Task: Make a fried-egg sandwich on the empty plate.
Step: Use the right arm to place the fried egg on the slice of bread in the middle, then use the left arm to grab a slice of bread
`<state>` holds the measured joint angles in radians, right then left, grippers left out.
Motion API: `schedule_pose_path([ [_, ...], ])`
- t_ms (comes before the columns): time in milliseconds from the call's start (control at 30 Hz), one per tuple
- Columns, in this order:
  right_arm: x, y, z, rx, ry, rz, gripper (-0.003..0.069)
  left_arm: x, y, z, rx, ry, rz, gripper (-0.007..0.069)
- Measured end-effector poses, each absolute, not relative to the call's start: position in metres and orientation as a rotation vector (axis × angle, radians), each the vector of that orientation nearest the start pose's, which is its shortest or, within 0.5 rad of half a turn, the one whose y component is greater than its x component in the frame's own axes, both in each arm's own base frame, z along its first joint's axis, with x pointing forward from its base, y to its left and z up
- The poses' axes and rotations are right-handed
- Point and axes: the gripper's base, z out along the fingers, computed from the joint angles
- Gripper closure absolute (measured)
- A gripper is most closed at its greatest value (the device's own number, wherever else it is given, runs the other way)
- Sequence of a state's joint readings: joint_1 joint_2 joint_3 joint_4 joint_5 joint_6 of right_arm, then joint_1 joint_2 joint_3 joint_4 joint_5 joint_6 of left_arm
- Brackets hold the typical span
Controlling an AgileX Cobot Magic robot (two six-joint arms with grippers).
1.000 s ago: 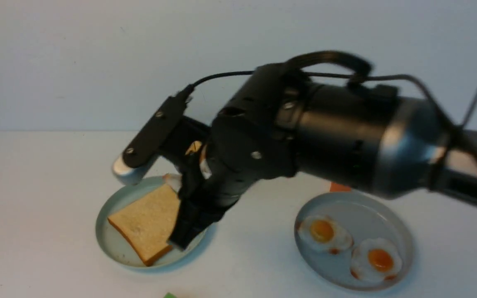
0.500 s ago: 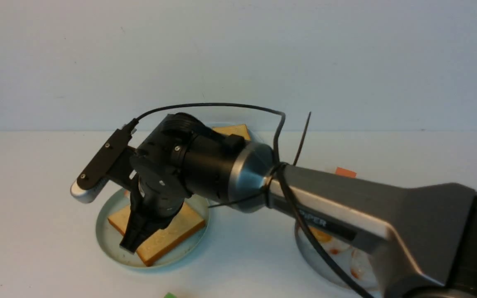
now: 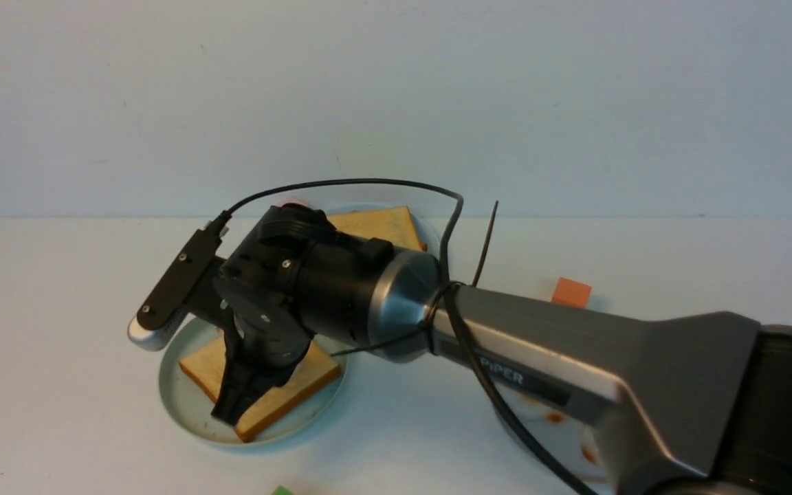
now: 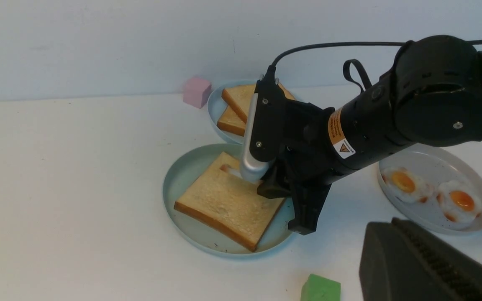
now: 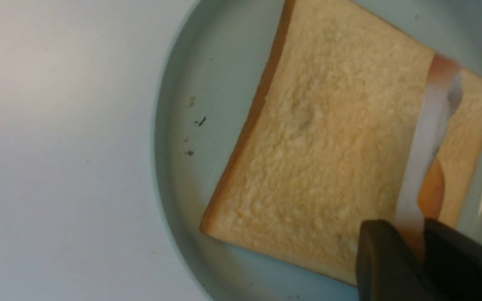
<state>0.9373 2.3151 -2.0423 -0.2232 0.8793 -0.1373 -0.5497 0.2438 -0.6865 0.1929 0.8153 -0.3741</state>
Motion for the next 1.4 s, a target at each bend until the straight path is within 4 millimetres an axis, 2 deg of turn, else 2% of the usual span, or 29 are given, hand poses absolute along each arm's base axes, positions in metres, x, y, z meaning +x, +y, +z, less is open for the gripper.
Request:
schedule_pose_path([
  [33,0.317,0.406,0.202,-1.437,2.163,0.011,0.0484,0.030,-0.003,0.350,0.189,1.856,-0.422,0.0638],
  [200,0.316,0.406,0.202,-1.432,2.177,0.033,0.0277,0.030,-0.004,0.350,0.188,1.857,-0.428,0.0638],
  [233,0.316,0.406,0.202,-1.431,2.178,0.034,0.0277,0.030,-0.004,0.350,0.188,1.857,-0.428,0.0638],
  [267,0.315,0.406,0.202,-1.431,2.187,0.038,0.0216,0.030,-0.004,0.350,0.188,1.858,-0.434,0.0638],
  [333,0.314,0.405,0.204,-1.433,2.205,0.037,0.0145,0.029,-0.004,0.349,0.188,1.860,-0.436,0.0638],
  [433,0.312,0.402,0.213,-1.432,2.222,0.035,0.0101,0.029,-0.004,0.349,0.188,1.865,-0.434,0.0638],
  [533,0.304,0.394,0.245,-1.422,2.244,0.029,0.0092,0.029,-0.004,0.347,0.188,1.887,-0.427,0.0637],
  [600,0.294,0.380,0.277,-1.415,2.270,0.021,0.0120,0.029,-0.003,0.346,0.191,1.902,-0.418,0.0637],
  [633,0.293,0.379,0.281,-1.413,2.272,0.022,0.0124,0.029,-0.003,0.346,0.191,1.902,-0.418,0.0637],
  [667,0.285,0.367,0.306,-1.399,2.273,0.025,0.0168,0.031,-0.005,0.345,0.200,1.917,-0.407,0.0637],
  [700,0.283,0.365,0.313,-1.391,2.266,0.031,0.0175,0.032,-0.005,0.345,0.203,1.924,-0.403,0.0637],
  [733,0.276,0.354,0.335,-1.359,2.255,0.048,0.0237,0.038,-0.010,0.343,0.222,1.957,-0.393,0.0637],
  [800,0.265,0.338,0.361,-1.309,2.239,0.079,0.0331,0.051,-0.020,0.340,0.256,2.026,-0.386,0.0637],
  [867,0.253,0.322,0.379,-1.262,2.243,0.103,0.0421,0.068,-0.034,0.336,0.304,2.097,-0.385,0.0637],
  [900,0.244,0.310,0.388,-1.229,2.256,0.115,0.0476,0.083,-0.046,0.331,0.345,2.153,-0.389,0.0637],
  [1000,0.220,0.276,0.404,-1.154,2.288,0.140,0.0581,0.112,-0.068,0.323,0.445,2.237,-0.376,0.0637],
  [1100,0.193,0.239,0.415,-1.071,2.322,0.171,0.0643,0.143,-0.091,0.320,0.541,2.276,-0.358,0.0637],
  [1133,0.187,0.230,0.413,-1.053,2.343,0.173,0.0654,0.155,-0.100,0.317,0.584,2.298,-0.352,0.0637],
  [1167,0.171,0.209,0.418,-1.002,2.350,0.197,0.0657,0.170,-0.111,0.316,0.635,2.312,-0.352,0.0637],
  [1233,0.154,0.186,0.415,-0.948,2.374,0.216,0.0657,0.196,-0.130,0.314,0.728,2.325,-0.354,0.0637],
  [1267,0.152,0.183,0.412,-0.943,2.387,0.212,0.0657,0.199,-0.132,0.314,0.738,2.325,-0.354,0.0637],
  [1300,0.139,0.165,0.412,-0.907,2.384,0.233,0.0657,0.218,-0.146,0.316,0.818,2.303,-0.347,0.0637],
  [1333,0.137,0.163,0.409,-0.903,2.396,0.229,0.0657,0.224,-0.150,0.316,0.829,2.304,-0.345,0.0637],
  [1367,0.124,0.145,0.405,-0.866,2.403,0.249,0.0657,0.245,-0.164,0.314,0.916,2.295,-0.325,0.0637],
  [1400,0.122,0.143,0.402,-0.861,2.412,0.246,0.0656,0.251,-0.167,0.313,0.926,2.298,-0.323,0.0637],
])
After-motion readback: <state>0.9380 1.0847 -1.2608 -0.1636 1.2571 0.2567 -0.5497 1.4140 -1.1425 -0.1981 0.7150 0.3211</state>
